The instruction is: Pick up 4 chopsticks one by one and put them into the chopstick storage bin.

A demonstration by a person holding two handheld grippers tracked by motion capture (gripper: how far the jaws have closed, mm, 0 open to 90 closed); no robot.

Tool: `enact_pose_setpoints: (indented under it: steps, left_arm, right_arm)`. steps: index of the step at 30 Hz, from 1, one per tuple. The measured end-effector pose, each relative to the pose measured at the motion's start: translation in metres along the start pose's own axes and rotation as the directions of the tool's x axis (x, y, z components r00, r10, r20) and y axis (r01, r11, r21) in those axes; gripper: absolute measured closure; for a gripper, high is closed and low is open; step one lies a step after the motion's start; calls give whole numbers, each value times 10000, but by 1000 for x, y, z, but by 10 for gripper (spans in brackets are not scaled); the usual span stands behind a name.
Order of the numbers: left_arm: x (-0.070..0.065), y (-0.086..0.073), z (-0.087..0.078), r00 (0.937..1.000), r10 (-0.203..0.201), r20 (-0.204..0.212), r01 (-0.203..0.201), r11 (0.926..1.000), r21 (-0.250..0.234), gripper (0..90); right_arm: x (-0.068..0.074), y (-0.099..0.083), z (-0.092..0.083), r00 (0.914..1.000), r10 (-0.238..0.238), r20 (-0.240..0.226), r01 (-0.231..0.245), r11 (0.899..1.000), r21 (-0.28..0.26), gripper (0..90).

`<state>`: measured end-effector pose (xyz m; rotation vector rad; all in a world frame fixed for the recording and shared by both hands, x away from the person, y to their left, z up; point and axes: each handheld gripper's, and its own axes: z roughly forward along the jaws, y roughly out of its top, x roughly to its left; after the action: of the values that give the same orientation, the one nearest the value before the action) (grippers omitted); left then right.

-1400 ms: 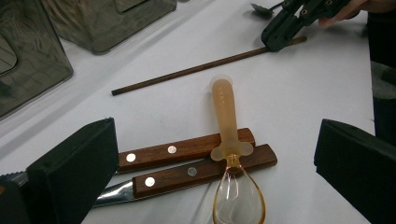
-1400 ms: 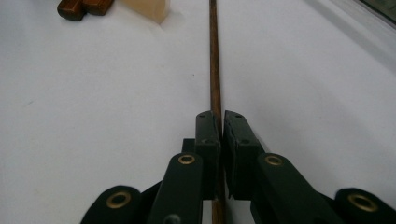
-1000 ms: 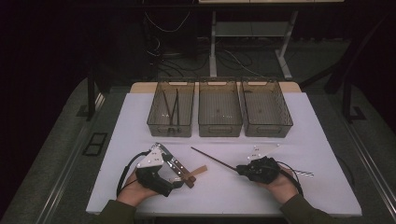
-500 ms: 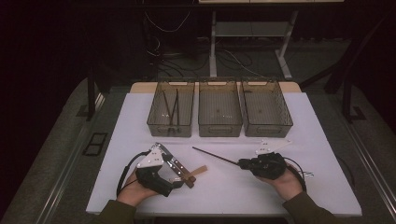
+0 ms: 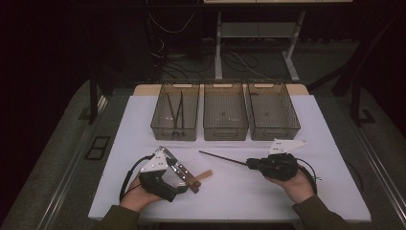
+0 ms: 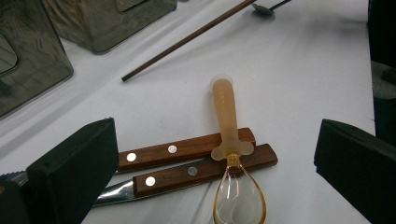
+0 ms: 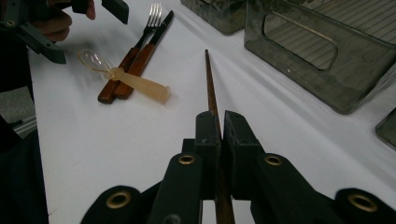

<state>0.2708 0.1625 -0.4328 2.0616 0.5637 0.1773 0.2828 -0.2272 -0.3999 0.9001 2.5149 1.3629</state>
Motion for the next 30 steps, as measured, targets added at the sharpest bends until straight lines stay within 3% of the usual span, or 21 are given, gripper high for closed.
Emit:
enact_pose_setpoints:
  steps: [20, 30]
  left_arm:
    - [1, 0, 1, 10000, -65, 23, 65, 10000, -65, 0]
    - [1, 0, 1, 9999, -124, -1, 124, 9999, -80, 0]
  right_arm:
    - [-6, 15, -19, 9998, 134, -158, -148, 9957, -917, 848]
    - [-10, 31, -28, 10000, 59, 0, -58, 9905, -1376, 848]
